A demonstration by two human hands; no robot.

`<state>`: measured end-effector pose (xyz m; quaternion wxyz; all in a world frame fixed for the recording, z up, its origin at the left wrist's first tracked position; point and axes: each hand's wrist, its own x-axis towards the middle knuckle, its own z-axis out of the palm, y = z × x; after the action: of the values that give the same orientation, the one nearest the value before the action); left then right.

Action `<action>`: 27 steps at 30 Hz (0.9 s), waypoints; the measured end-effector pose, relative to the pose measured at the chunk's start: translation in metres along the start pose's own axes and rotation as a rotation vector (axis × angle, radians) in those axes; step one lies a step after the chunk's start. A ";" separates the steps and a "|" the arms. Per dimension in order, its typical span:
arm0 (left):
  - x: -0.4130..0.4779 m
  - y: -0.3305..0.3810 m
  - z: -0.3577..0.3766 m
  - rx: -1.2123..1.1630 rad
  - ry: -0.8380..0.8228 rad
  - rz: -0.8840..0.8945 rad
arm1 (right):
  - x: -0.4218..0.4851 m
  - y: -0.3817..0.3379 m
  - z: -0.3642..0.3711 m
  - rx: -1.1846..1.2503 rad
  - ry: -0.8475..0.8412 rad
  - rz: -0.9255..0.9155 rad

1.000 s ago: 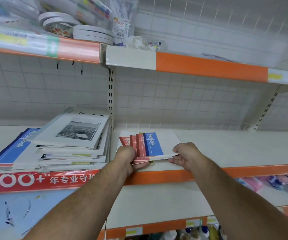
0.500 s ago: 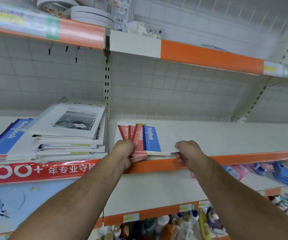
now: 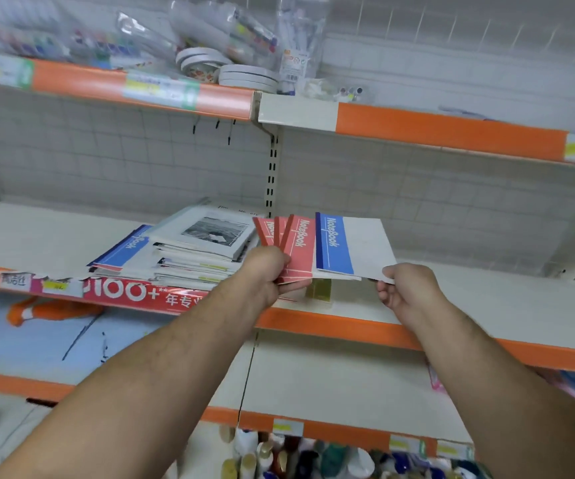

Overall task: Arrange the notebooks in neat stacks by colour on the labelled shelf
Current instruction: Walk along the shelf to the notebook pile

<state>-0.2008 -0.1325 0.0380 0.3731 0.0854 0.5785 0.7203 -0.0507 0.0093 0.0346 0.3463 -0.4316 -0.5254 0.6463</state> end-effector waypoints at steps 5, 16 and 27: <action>-0.044 0.003 -0.006 -0.010 0.144 0.057 | -0.013 -0.007 0.004 -0.043 -0.137 -0.017; -0.128 -0.012 -0.106 -0.122 0.528 0.142 | -0.080 0.024 0.091 -0.114 -0.517 0.085; -0.177 0.010 -0.262 -0.212 0.769 0.215 | -0.163 0.071 0.249 -0.206 -0.801 0.080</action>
<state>-0.2251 -0.4471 0.0186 0.0592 -0.1689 0.5861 0.7902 -0.2166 -0.2468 0.0156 0.0441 -0.1984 -0.6634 0.7202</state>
